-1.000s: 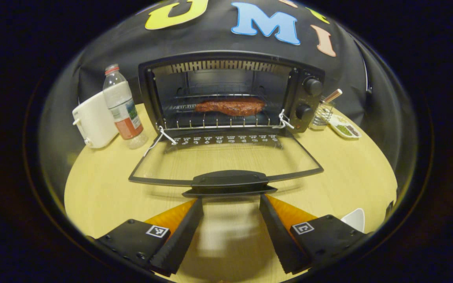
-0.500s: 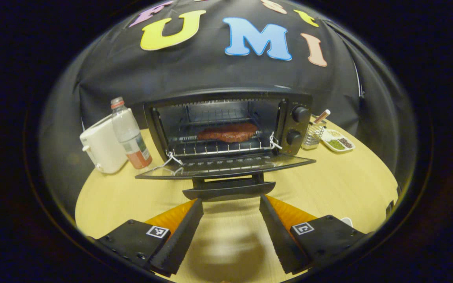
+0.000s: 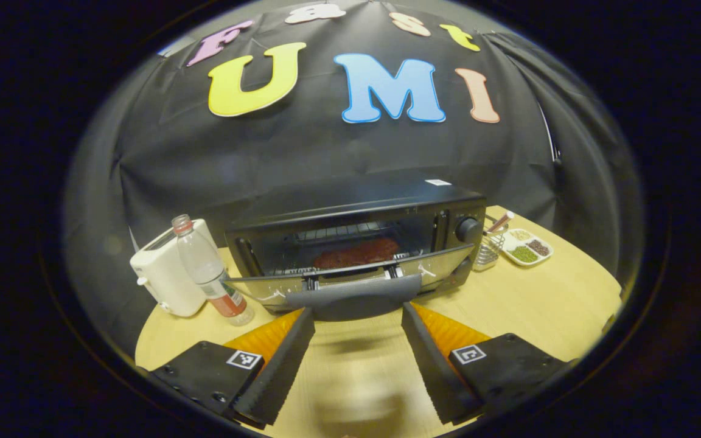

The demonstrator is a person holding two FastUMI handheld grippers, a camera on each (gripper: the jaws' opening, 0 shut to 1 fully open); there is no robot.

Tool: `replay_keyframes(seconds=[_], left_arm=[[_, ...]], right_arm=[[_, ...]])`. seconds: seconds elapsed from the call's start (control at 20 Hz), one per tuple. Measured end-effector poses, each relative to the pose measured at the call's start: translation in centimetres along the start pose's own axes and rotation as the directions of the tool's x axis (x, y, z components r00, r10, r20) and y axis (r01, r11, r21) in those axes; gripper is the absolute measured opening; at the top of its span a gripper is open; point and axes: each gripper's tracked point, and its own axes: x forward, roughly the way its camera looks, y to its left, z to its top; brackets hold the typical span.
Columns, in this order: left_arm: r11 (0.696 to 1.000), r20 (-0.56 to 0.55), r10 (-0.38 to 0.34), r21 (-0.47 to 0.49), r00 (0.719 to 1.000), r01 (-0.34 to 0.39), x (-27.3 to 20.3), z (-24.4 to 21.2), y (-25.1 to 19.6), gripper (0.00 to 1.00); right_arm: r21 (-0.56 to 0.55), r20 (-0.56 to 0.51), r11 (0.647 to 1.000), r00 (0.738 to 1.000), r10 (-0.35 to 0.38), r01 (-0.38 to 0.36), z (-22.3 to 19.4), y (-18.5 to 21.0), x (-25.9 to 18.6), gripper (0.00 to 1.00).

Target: Open the electric oven with the left hand, put the food in, and close the electric oven.

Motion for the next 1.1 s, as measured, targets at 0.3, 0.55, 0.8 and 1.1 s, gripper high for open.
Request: replay_keyframes(seconds=[0.3, 0.55, 0.8, 1.1], left_arm=[[1.0, 0.078, 0.006, -0.005, 0.997, -0.005, 0.9, 2.5, 0.9, 0.98], [0.999, 0.204, -0.001, -0.034, 0.979, 0.008, -3.8, 7.3, 0.4, 0.98], [0.999, 0.305, 0.031, -0.052, 0.952, -0.016, -10.4, 11.6, 0.4, 1.0], [0.988, 0.368, 0.145, -0.106, 0.918, -0.114, -19.8, 13.0, 1.8, 1.0]], right_arm=[[0.022, 0.005, 1.0, 1.0, 0.004, -0.004, 0.1, 0.3, -0.3, 0.98], [0.041, 0.059, 0.998, 0.997, 0.047, -0.05, 2.0, 1.0, -0.5, 0.98], [0.025, 0.142, 0.99, 0.98, 0.137, -0.142, 4.9, 1.9, -1.6, 0.98], [0.017, 0.196, 0.968, 0.95, 0.242, -0.25, 6.7, 2.0, -3.7, 0.98]])
